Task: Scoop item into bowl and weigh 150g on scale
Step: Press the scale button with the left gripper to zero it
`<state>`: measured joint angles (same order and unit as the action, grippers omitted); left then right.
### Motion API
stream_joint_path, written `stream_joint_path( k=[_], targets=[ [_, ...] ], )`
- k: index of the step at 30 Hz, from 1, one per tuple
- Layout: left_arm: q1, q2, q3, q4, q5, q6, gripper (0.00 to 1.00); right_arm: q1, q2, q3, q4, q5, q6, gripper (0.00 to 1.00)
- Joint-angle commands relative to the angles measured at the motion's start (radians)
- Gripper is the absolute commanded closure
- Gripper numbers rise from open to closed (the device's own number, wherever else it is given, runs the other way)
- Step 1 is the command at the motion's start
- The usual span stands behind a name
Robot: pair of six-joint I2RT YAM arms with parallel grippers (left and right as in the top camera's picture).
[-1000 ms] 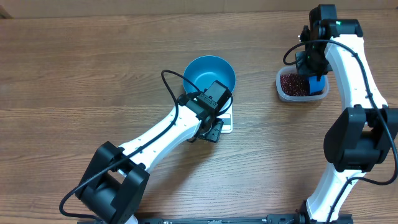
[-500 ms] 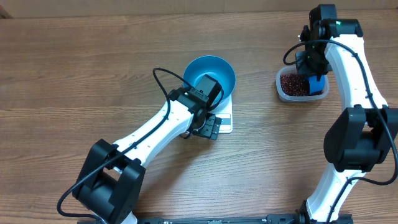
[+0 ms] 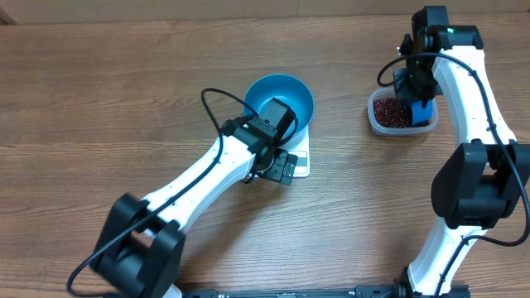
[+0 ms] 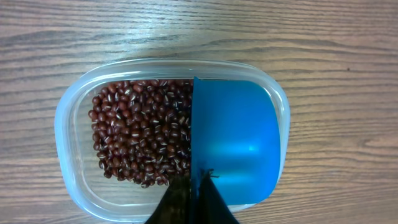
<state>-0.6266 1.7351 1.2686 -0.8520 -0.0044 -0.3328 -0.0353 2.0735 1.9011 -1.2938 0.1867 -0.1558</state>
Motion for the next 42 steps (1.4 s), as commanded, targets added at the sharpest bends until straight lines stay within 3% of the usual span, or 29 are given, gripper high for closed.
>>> stream_joint_path(
  k=[1,42],
  targets=[
    [0.000,-0.095,0.004,0.020,-0.032,0.018,0.00,-0.007,0.009,-0.011,0.003,-0.009,0.011,0.96],
    [0.000,-0.104,0.004,-0.003,-0.032,0.052,0.00,-0.007,0.009,-0.011,0.002,-0.008,0.018,0.96]
  ],
)
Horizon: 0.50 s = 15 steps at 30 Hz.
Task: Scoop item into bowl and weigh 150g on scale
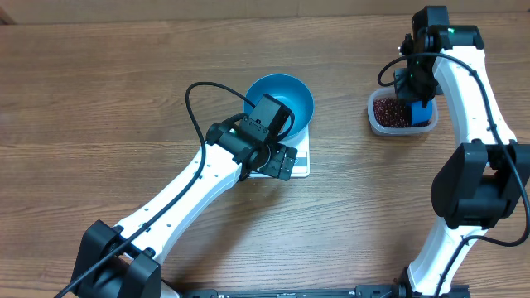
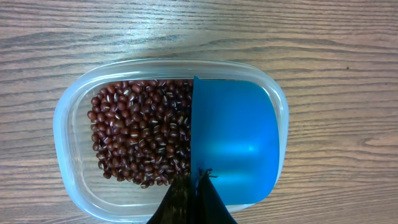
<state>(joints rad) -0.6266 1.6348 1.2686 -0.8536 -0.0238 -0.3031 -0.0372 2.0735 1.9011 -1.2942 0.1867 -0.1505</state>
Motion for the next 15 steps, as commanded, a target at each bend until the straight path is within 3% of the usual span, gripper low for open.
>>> stream_joint_path(
  k=[1,15],
  targets=[
    [0.000,-0.004,0.004,-0.002,-0.012,0.022,0.00,-0.005,0.009,-0.011,0.000,-0.008,0.012,0.96],
    [0.000,-0.004,0.004,-0.002,-0.012,0.022,0.00,-0.005,0.009,-0.010,-0.042,-0.005,0.021,0.95]
  ],
)
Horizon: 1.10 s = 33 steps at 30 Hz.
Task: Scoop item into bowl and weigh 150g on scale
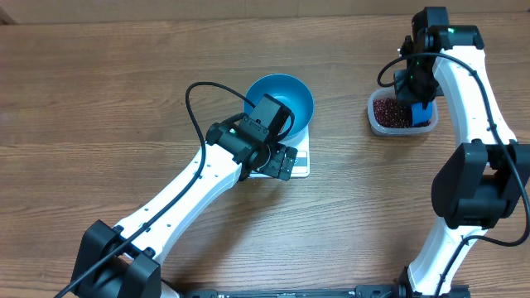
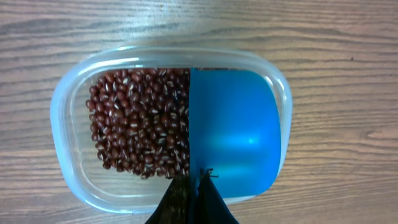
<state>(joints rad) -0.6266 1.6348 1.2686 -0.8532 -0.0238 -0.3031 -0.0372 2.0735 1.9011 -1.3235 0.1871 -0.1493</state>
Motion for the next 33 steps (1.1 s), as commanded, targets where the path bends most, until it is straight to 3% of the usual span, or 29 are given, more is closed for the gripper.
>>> stream_joint_path(
  k=[1,33],
  targets=[
    [0.000,-0.004,0.004,-0.003,-0.012,0.022,0.00,-0.005,0.009,-0.011,-0.014,-0.005,0.022,0.95],
    [0.000,-0.004,0.004,-0.002,-0.012,0.022,0.00,-0.005,0.010,-0.089,0.072,0.016,0.005,0.96]
  ],
)
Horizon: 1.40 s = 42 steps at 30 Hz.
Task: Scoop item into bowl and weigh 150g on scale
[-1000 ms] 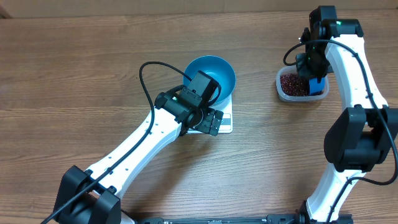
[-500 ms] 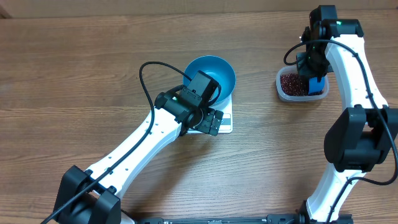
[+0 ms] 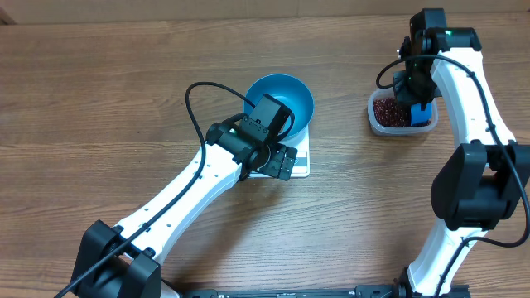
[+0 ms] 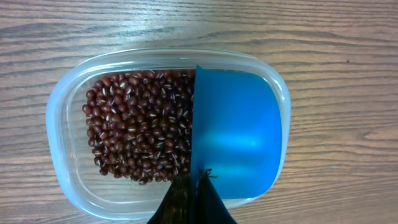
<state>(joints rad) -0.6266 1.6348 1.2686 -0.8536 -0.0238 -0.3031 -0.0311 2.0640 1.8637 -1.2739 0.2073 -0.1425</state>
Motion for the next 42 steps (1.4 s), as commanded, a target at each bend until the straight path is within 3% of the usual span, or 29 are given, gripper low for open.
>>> stream_joint_path(
  k=[1,10,21,37,42],
  targets=[
    [0.000,-0.004,0.004,-0.002,-0.012,0.022,0.00,-0.011,0.020,-0.065,0.034,-0.011,0.008,0.96],
    [0.000,-0.004,0.004,-0.002,-0.012,0.023,0.00,-0.011,0.020,-0.178,0.109,-0.083,0.046,0.96],
    [0.000,-0.004,0.004,-0.002,-0.012,0.022,0.00,-0.012,0.020,-0.188,0.119,-0.166,0.072,0.96],
    [0.000,-0.004,0.004,-0.002,-0.012,0.022,0.00,-0.136,0.020,-0.188,0.121,-0.508,0.063,0.96],
    [0.000,-0.004,0.004,-0.002,-0.012,0.022,0.00,-0.194,0.020,-0.188,0.117,-0.674,-0.011,0.96]
  ],
)
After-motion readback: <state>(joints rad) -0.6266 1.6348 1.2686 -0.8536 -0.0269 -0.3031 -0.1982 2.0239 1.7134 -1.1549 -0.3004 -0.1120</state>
